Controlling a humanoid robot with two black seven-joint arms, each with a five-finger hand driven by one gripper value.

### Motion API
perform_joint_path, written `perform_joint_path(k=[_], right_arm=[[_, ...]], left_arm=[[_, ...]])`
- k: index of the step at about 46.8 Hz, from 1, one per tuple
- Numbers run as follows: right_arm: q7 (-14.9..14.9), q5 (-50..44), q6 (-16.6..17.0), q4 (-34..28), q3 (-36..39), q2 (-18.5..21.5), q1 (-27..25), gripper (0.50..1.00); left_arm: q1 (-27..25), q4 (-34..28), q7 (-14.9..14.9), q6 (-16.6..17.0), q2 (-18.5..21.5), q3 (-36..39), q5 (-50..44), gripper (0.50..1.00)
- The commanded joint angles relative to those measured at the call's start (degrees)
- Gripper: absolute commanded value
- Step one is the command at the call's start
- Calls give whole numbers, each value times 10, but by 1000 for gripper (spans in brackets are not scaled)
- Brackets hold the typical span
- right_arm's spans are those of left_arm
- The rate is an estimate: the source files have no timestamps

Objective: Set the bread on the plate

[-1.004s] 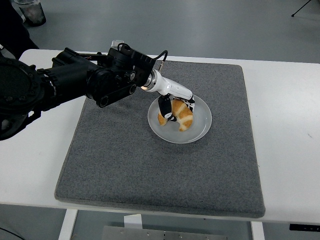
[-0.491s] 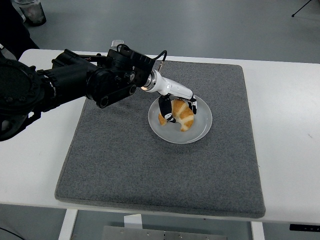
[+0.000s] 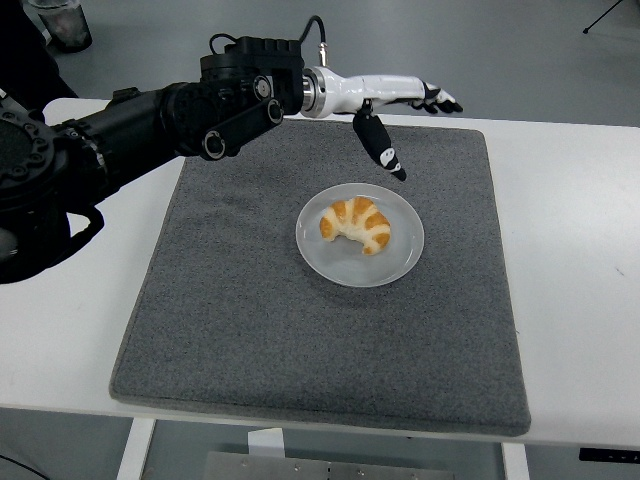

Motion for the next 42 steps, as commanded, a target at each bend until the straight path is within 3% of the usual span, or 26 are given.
perform_joint_path(k=[1,9,18,42], right_arm=[[0,0,0,0,0,0,0,952],[0,0,0,0,0,0,0,952],[0,0,-1,-1,-2,0,-1,952],[0,0,-1,-1,-3,0,-4,952]], left_arm=[[5,26,0,2,0,-17,-88,992],[25,46,0,4,16,-23,-270,992],[52,45,0,4,55,-51,-392,992],[230,44,-1,16,76,-327,-410,994]])
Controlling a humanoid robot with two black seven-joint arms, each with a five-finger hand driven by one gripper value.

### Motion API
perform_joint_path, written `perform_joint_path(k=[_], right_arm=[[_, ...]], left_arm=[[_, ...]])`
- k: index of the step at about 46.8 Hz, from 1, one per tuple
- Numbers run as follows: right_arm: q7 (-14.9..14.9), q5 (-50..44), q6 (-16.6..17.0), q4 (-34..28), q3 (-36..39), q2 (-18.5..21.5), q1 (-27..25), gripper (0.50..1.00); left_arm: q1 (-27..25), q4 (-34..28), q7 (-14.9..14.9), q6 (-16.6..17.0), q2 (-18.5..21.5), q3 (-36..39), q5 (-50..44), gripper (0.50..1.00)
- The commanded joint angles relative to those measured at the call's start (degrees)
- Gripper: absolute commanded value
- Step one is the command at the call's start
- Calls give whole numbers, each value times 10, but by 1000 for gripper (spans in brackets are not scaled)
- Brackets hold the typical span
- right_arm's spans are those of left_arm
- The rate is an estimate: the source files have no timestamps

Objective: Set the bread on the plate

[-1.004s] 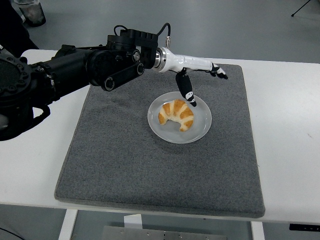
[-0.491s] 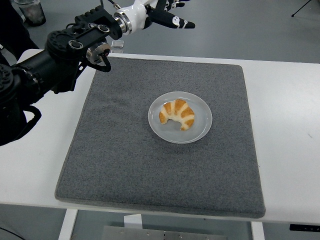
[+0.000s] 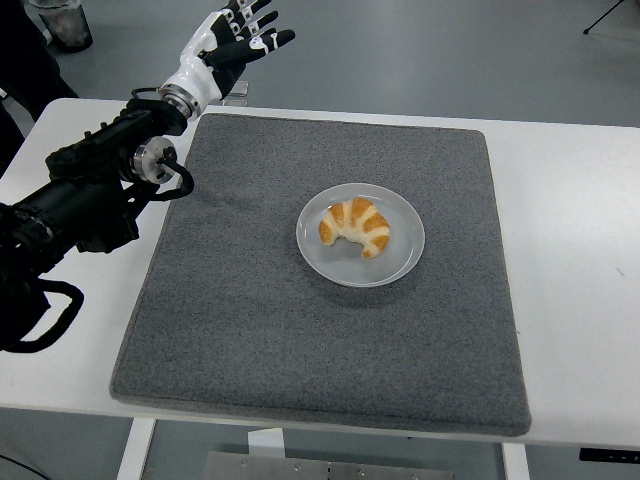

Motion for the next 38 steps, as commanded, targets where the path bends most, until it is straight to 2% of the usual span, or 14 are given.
perform_joint_path(k=[1,9,17,28,38], right_arm=[[0,0,0,0,0,0,0,952],[0,0,0,0,0,0,0,952],[0,0,0,0,0,0,0,954],[0,1,0,0,1,0,0,952],[0,0,1,0,0,0,0,952]], left_arm=[[26,0,0,0,6,-37,-1,994],[69,-1,3,10,8,-92,-4,994],[103,-4,18,15,8,-119,-38,994],[106,-5,17,10,4,-122,-138,996],[114,-17,15,7,1,-123,-177,996]])
